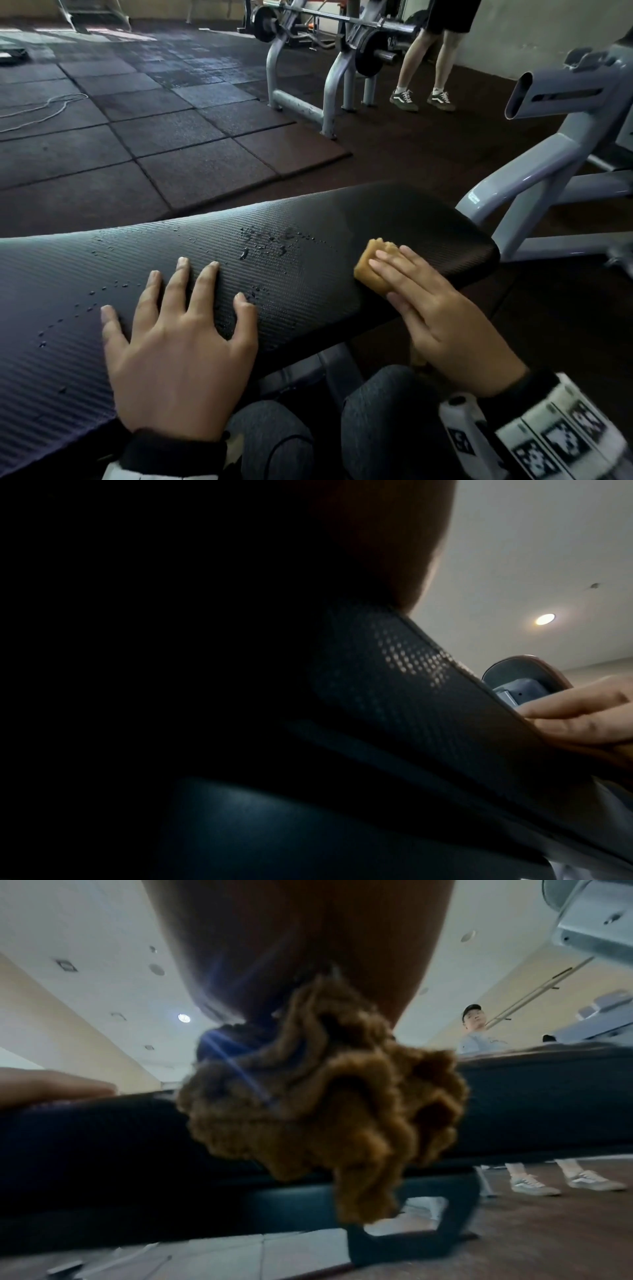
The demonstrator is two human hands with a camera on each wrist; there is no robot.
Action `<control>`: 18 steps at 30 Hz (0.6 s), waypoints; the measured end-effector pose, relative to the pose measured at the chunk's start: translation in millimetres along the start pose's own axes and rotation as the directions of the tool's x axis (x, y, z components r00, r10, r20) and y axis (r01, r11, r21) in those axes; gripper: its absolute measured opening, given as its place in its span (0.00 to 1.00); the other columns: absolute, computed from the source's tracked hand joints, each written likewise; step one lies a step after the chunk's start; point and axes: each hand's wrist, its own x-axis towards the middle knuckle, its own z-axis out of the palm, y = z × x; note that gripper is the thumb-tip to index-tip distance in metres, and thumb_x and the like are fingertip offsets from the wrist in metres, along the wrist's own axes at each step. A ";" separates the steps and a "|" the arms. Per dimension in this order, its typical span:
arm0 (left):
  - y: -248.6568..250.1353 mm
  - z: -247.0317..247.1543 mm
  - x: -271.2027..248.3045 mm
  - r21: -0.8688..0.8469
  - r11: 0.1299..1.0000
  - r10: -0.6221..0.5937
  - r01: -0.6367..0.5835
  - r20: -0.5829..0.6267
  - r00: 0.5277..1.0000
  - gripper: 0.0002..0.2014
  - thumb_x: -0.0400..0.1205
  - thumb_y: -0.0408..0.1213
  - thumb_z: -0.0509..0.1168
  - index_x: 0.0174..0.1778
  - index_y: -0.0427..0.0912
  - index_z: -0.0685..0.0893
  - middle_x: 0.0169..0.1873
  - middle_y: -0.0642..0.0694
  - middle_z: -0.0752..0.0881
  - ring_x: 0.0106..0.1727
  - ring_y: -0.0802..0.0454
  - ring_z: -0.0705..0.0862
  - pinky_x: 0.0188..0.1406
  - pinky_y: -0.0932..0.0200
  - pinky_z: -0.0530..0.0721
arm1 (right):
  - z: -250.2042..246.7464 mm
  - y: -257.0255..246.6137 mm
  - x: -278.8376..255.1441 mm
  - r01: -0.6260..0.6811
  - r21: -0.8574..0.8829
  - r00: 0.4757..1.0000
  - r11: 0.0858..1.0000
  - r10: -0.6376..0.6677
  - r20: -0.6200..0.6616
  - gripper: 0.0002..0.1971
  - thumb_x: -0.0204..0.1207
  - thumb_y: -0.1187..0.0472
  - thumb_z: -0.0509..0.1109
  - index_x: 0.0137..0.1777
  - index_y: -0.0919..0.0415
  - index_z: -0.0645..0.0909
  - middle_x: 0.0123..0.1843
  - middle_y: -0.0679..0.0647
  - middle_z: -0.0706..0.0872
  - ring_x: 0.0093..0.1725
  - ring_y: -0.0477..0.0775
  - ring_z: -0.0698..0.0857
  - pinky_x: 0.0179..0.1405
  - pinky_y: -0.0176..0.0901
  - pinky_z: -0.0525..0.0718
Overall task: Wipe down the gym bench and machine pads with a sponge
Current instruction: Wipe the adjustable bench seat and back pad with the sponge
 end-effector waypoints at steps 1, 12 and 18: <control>0.0 0.0 0.0 0.003 1.000 -0.001 0.001 -0.001 1.000 0.28 0.77 0.59 0.54 0.71 0.53 0.81 0.74 0.47 0.77 0.78 0.44 0.71 0.77 0.31 0.58 | -3.3 3.5 -5.2 -0.008 -0.012 1.000 1.000 0.008 -0.006 0.23 0.81 0.53 0.53 0.76 0.53 0.70 0.78 0.44 0.69 0.80 0.46 0.60 0.79 0.35 0.57; 0.1 0.7 0.4 0.014 1.000 -0.001 0.002 -0.015 1.000 0.28 0.78 0.58 0.53 0.70 0.53 0.82 0.74 0.47 0.78 0.77 0.44 0.73 0.77 0.32 0.59 | 18.9 -18.5 56.4 -0.169 -0.120 0.985 0.978 0.173 0.026 0.28 0.78 0.48 0.45 0.73 0.54 0.74 0.75 0.50 0.74 0.77 0.55 0.68 0.77 0.54 0.60; -1.2 0.5 0.2 0.013 1.000 0.005 -0.005 -0.017 1.000 0.28 0.78 0.58 0.54 0.70 0.53 0.81 0.74 0.47 0.78 0.77 0.44 0.72 0.77 0.32 0.59 | 22.7 -48.0 31.1 0.149 0.036 0.989 0.988 -0.148 -0.022 0.20 0.81 0.55 0.56 0.70 0.54 0.78 0.72 0.45 0.77 0.76 0.50 0.71 0.74 0.48 0.70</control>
